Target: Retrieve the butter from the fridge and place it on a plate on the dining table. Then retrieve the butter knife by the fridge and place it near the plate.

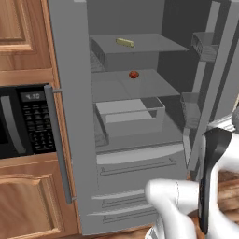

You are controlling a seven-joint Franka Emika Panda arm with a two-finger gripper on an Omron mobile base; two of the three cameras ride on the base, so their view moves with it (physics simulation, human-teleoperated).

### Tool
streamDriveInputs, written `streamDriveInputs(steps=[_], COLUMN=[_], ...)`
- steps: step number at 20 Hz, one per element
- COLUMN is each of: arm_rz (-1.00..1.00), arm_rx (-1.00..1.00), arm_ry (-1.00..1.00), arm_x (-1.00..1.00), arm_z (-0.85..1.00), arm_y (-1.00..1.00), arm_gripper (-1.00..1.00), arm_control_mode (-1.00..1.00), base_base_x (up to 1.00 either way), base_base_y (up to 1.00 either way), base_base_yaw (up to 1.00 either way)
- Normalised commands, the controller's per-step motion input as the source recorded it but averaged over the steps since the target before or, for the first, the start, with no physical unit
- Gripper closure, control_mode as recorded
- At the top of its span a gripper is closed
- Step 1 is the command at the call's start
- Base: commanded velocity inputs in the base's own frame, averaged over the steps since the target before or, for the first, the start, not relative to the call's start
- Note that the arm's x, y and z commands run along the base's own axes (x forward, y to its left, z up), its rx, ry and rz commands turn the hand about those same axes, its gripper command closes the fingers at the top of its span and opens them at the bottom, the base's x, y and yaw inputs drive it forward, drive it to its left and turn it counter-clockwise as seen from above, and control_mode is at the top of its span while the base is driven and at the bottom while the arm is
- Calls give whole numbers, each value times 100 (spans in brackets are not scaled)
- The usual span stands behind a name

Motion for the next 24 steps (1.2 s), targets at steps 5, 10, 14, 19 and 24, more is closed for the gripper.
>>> streamDriveInputs(steps=[5, 10, 14, 19, 24], arm_rz=[-1, 0, 0, 0, 0], arm_rx=[-68, -78, -19, -1, 0], arm_ry=[2, 35, 25, 1, 8], arm_x=[15, 14, 3, 16, 53], arm_z=[10, -9, 0, -14, 0], arm_y=[33, 2, 3, 0, 0], arm_gripper=[-100, -100, -100, -100, -100], arm_control_mode=[-100, -100, -100, -100, -100], base_base_x=[0, 0, 0, 0, 0], base_base_y=[0, 0, 0, 0, 0], base_base_yaw=[0, 0, 0, 0, 0])
